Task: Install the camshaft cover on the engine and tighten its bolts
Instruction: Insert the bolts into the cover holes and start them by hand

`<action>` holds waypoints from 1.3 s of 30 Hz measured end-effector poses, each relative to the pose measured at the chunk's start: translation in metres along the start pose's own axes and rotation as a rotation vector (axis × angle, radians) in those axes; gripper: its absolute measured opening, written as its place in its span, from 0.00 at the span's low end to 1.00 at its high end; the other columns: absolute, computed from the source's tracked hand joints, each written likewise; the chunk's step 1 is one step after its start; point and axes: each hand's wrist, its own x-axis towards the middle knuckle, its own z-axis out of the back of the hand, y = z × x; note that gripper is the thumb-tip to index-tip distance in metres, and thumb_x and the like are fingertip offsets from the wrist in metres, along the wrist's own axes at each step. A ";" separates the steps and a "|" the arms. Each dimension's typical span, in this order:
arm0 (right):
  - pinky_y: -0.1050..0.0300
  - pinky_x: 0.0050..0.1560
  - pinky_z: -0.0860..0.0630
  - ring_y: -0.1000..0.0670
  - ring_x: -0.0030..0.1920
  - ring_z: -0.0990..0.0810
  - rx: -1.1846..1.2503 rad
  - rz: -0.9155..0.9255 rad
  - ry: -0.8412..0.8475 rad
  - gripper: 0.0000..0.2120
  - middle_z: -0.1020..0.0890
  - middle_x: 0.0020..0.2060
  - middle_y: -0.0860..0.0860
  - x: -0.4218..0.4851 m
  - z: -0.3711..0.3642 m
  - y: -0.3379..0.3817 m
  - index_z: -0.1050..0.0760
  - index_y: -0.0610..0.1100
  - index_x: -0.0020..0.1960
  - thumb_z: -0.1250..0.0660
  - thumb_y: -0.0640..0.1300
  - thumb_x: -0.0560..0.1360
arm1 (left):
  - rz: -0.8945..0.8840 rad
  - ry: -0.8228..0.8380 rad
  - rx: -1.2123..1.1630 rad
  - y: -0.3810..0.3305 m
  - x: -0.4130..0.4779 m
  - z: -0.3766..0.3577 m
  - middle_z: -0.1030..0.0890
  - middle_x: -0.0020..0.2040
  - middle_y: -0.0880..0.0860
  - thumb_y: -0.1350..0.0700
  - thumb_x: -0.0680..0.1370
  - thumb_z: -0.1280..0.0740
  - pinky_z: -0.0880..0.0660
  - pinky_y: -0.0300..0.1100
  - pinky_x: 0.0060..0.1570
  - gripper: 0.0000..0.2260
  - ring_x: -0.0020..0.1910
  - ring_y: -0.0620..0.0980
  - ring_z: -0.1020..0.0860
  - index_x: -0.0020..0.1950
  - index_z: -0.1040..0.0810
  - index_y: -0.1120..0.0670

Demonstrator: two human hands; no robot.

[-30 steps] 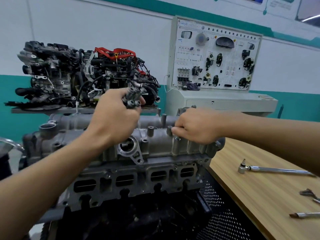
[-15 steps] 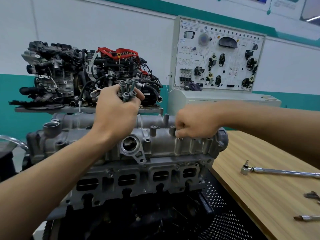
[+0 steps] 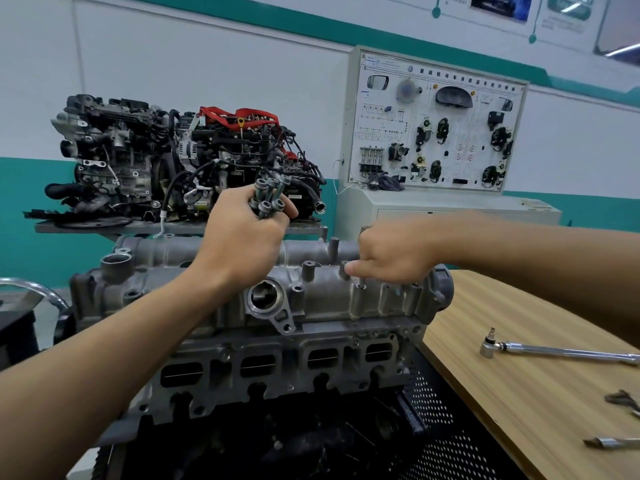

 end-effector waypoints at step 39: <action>0.62 0.28 0.26 0.55 0.31 0.21 1.344 0.152 -0.436 0.08 0.14 0.36 0.45 0.166 0.130 0.090 0.17 0.37 0.45 0.32 0.40 0.79 | 0.437 0.377 0.053 0.026 0.085 0.167 0.36 0.25 0.48 0.58 0.81 0.34 0.43 0.37 0.21 0.13 0.22 0.45 0.41 0.38 0.31 0.53</action>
